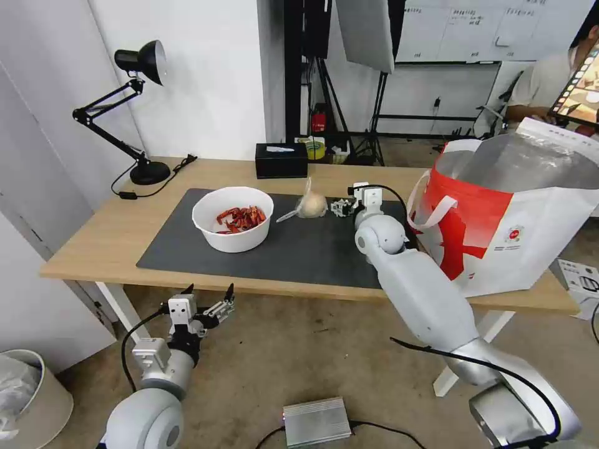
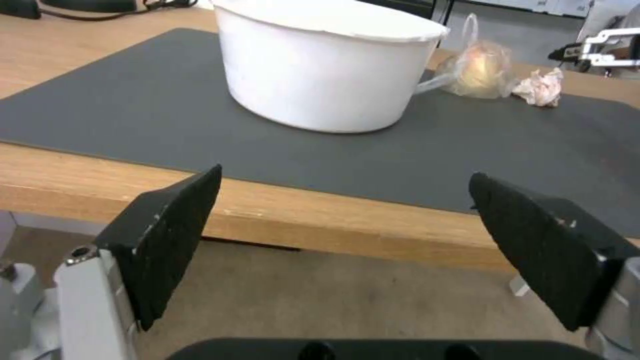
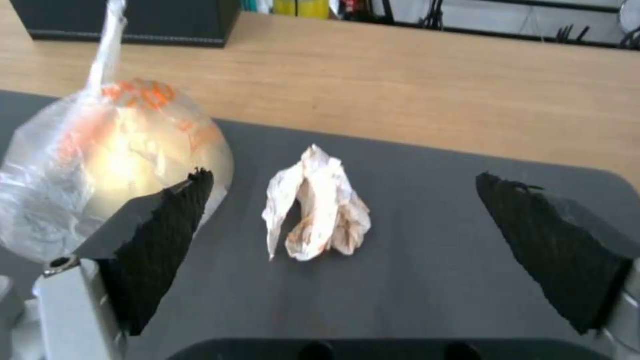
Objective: Pick up the trash from the table and place it into the takeout bag.
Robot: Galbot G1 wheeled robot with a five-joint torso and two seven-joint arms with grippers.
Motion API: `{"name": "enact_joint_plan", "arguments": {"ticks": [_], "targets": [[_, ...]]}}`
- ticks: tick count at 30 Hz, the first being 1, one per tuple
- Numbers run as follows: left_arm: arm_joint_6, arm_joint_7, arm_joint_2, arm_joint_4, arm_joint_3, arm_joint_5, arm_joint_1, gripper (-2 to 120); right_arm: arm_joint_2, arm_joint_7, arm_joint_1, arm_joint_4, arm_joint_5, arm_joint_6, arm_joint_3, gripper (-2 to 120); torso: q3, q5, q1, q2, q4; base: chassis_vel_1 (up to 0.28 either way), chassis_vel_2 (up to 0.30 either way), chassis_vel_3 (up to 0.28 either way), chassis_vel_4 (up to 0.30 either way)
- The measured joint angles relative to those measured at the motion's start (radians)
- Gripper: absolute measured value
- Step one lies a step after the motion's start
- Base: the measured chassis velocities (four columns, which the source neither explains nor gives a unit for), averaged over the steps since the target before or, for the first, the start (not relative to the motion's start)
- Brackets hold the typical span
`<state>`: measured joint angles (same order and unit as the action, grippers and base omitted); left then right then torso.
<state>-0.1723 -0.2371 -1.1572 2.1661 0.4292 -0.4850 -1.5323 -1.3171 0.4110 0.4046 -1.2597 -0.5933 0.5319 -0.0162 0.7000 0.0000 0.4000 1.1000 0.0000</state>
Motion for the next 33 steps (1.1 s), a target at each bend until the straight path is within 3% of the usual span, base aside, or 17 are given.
{"name": "enact_joint_plan", "arguments": {"ticks": [33], "targets": [[0.0,0.002,0.014,-0.003,-0.014,-0.008,0.016,100,-0.088,-0.027,-0.078,0.195,0.074,-0.001,0.047,100,0.0,0.0,0.0,0.0,0.0,0.0,0.0,0.0,0.0]]}}
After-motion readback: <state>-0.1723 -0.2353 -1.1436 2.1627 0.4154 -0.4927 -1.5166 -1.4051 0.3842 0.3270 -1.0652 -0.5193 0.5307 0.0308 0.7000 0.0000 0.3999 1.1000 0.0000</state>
